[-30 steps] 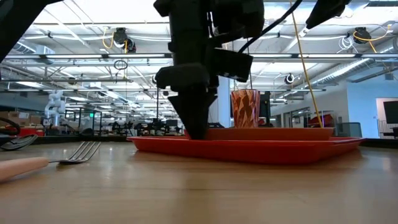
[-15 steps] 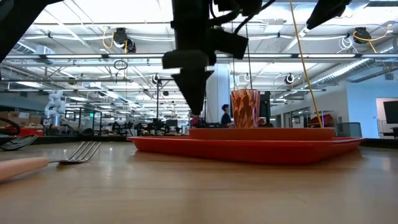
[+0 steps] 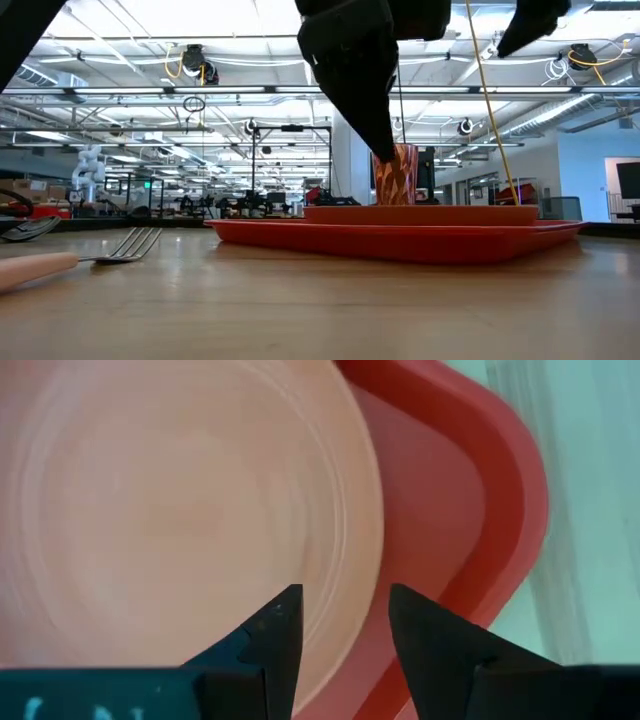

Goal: Pick and place plate/cup/fork/spoon on tray
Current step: Put the orange plate on the red tray

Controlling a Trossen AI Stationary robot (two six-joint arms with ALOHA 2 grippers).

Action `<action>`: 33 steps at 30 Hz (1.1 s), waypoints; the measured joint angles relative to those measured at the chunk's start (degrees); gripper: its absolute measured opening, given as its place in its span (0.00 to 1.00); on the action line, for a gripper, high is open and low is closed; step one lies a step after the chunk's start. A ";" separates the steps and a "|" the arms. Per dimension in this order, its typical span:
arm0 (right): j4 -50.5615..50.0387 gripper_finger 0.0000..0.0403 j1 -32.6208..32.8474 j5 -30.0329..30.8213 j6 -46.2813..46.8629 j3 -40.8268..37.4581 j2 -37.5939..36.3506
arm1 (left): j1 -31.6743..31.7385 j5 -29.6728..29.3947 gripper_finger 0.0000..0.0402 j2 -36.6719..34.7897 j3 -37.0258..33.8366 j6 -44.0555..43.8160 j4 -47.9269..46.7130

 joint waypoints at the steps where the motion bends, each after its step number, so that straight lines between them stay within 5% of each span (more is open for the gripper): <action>1: -0.01 0.41 0.01 0.00 -0.09 -1.14 0.00 | -0.04 0.00 0.38 0.00 0.00 -0.02 -0.06; 7: 0.88 0.41 0.01 -0.11 -0.21 -7.44 0.09 | 0.80 0.02 0.38 0.00 -1.78 -0.16 1.15; 13: 1.07 0.41 0.01 -0.28 -1.50 -8.42 -0.34 | 1.96 7.19 0.38 0.04 -6.13 0.22 3.02; 28: 6.37 0.41 0.01 -3.11 -1.56 -8.42 -3.26 | 3.66 4.03 0.38 0.04 -13.71 0.75 11.61; 33: 7.82 0.41 0.01 -3.08 -1.84 -8.42 -3.27 | 4.80 -3.22 0.38 0.07 -14.67 1.70 12.22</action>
